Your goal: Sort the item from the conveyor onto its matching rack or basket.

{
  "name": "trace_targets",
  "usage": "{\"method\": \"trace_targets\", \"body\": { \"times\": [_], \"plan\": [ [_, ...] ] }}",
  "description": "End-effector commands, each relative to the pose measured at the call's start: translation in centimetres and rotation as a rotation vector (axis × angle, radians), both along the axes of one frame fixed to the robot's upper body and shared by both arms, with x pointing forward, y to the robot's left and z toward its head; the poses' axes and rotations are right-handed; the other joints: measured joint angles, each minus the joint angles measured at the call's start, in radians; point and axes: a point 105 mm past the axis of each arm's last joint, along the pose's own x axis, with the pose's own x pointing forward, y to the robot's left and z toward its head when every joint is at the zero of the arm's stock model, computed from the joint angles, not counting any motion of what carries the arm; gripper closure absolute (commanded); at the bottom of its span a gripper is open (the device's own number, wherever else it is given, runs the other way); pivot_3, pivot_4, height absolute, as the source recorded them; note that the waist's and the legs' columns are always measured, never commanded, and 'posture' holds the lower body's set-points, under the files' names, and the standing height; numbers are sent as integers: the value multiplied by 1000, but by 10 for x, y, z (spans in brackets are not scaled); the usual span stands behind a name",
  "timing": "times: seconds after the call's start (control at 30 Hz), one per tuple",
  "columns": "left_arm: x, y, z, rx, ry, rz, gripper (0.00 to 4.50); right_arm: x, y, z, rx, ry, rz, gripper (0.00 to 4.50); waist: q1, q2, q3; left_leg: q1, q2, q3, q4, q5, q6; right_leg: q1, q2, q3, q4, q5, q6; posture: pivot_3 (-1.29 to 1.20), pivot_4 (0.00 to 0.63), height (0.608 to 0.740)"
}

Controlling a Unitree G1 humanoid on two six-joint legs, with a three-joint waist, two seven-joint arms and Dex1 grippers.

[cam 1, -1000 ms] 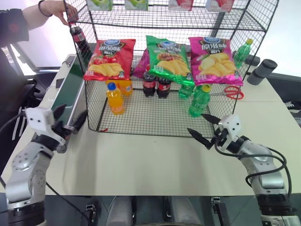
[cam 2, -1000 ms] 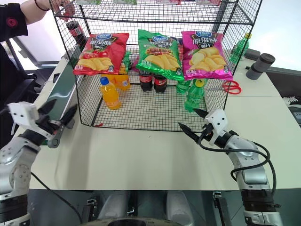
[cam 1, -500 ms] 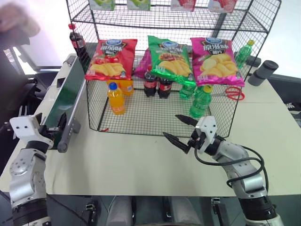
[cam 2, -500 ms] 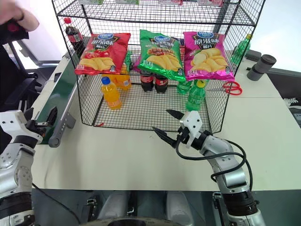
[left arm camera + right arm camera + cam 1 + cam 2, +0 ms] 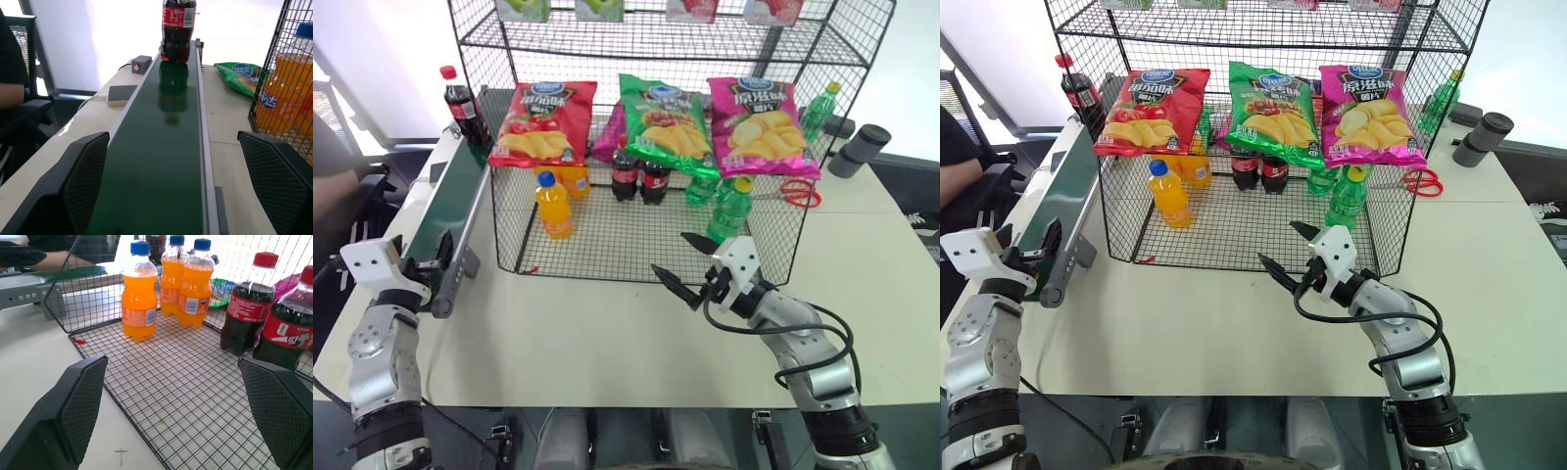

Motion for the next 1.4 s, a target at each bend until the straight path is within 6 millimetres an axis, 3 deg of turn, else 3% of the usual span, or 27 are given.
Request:
{"method": "trace_targets", "body": {
  "times": [0.03, 0.5, 1.4],
  "plan": [
    [0, 3, 14, 44, -46, 24, 0, -3, 3, 7, 6, -20, 49, 67, -1, 0, 0, 0, 0, 0, 0, 0, 0, 0, 0, 0, 0, 0, 0, 0, 150, 740],
    [4, 5, 15, 53, -50, 45, 0, -16, 18, 17, 93, -48, 146, 67, -1, 0, 0, 0, 0, 0, 0, 0, 0, 0, 0, 0, 0, 0, 0, 0, 150, 740],
    [1, 12, 15, 56, -45, 84, 0, -23, 34, 9, 88, -28, 214, 67, -2, 0, 0, 0, 0, 0, 0, 0, 0, 0, 0, 0, 0, 0, 0, 0, 150, 740]
  ]
}}
